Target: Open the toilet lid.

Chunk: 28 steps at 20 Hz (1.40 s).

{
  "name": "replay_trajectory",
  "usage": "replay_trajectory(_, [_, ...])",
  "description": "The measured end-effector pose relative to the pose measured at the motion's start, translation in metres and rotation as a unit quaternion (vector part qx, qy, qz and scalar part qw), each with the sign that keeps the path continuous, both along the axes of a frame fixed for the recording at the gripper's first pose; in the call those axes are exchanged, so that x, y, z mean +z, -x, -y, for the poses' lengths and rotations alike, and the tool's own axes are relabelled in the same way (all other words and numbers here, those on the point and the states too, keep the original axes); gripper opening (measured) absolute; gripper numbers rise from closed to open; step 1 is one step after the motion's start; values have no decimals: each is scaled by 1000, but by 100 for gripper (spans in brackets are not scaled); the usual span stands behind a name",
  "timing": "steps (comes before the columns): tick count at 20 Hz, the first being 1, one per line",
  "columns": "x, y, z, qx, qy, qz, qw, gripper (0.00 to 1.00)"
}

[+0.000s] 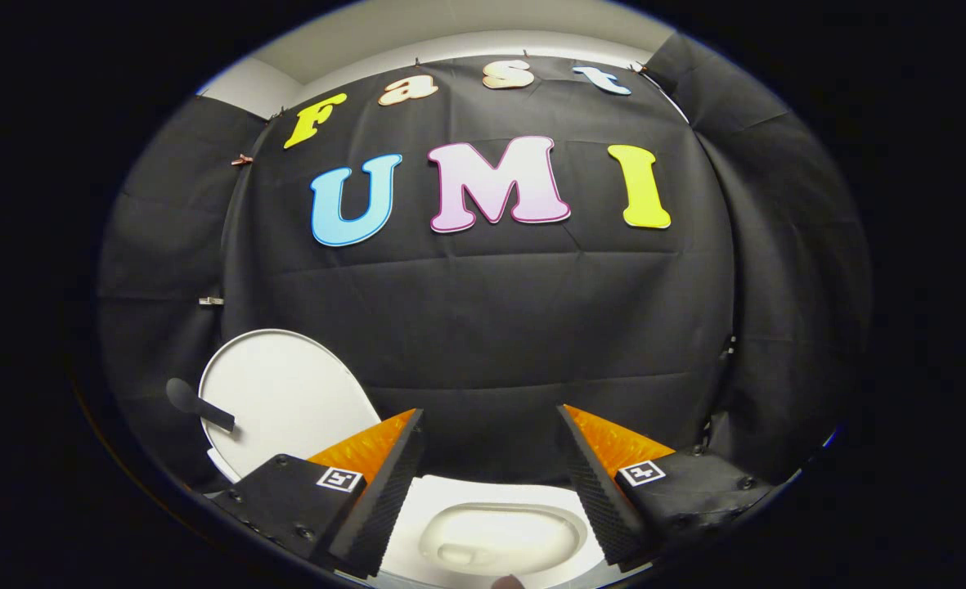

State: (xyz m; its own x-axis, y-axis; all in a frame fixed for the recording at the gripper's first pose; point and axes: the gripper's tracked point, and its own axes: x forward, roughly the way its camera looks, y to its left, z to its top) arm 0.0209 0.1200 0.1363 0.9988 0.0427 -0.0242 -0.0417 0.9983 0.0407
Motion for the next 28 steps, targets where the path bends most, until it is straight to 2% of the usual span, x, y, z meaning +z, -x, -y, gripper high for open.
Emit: replay_trajectory(28, [0,3,18,-15,-11,1,1000,98])
